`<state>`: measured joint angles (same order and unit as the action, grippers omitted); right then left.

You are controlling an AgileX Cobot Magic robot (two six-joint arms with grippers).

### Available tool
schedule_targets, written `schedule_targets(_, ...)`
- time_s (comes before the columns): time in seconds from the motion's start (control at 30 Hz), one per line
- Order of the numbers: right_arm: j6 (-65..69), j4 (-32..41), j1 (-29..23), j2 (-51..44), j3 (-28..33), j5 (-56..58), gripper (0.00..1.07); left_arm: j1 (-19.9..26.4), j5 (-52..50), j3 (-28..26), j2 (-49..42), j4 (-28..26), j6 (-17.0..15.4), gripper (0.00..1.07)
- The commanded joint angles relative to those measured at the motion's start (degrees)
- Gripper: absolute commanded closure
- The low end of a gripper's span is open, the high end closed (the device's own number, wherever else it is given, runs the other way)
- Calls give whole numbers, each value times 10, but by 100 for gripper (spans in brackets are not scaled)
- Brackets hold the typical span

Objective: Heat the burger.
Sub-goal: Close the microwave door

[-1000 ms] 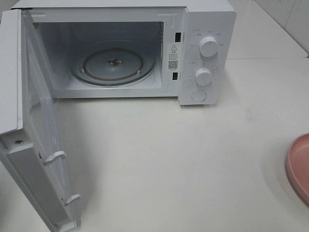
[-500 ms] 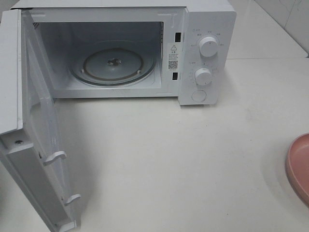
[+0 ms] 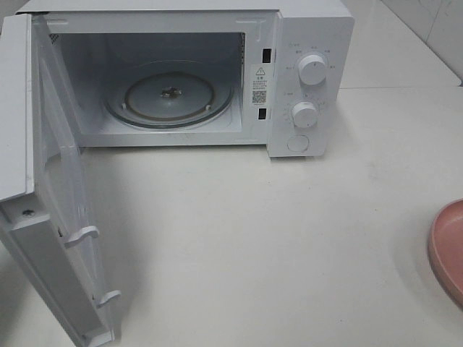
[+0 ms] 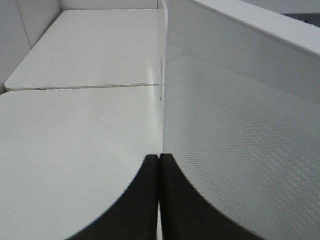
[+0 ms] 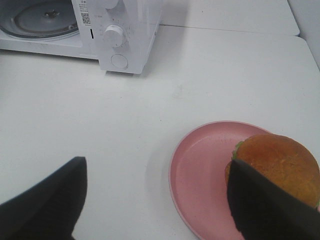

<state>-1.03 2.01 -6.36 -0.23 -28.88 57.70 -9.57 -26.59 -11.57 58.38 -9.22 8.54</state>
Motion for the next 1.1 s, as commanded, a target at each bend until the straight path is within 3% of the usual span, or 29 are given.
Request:
schedule_targets(0.03,-3,2,3,-15,2,-6,32,-15,-44,1,38,57,-38,107)
schedule_targets(0.07,-3,2,3,-15,2,-6,32,-15,-69,1,64,105,-78,107)
schedule_targets(0.1,-3,2,3,-15,2,-6,32,-15,-69,1,64,105,-78,107)
schedule_targets(0.17,-3,2,3,-15,2,-6,32,-15,-104,1,96,158,-133,107)
schedule_targets(0.3,-3,2,3,-15,2,-6,32,-15,-138,1,125,190,-164,107)
schedule_targets(0.43,-3,2,3,-15,2,-6,32,-15,-186,-11,174,262,-201,107)
schedule_targets(0.67,-3,2,3,-15,2,-6,32,-15,-199,-40,220,293,-206,107)
schedule_targets(0.87,-3,2,3,-15,2,-6,32,-57,-197,-89,254,288,-214,107)
schedule_targets(0.97,-3,2,3,-15,2,-6,32,-82,-197,-111,277,261,-214,107)
schedule_targets(1.1,-3,2,3,-15,2,-6,32,-121,-197,-146,312,180,-196,107)
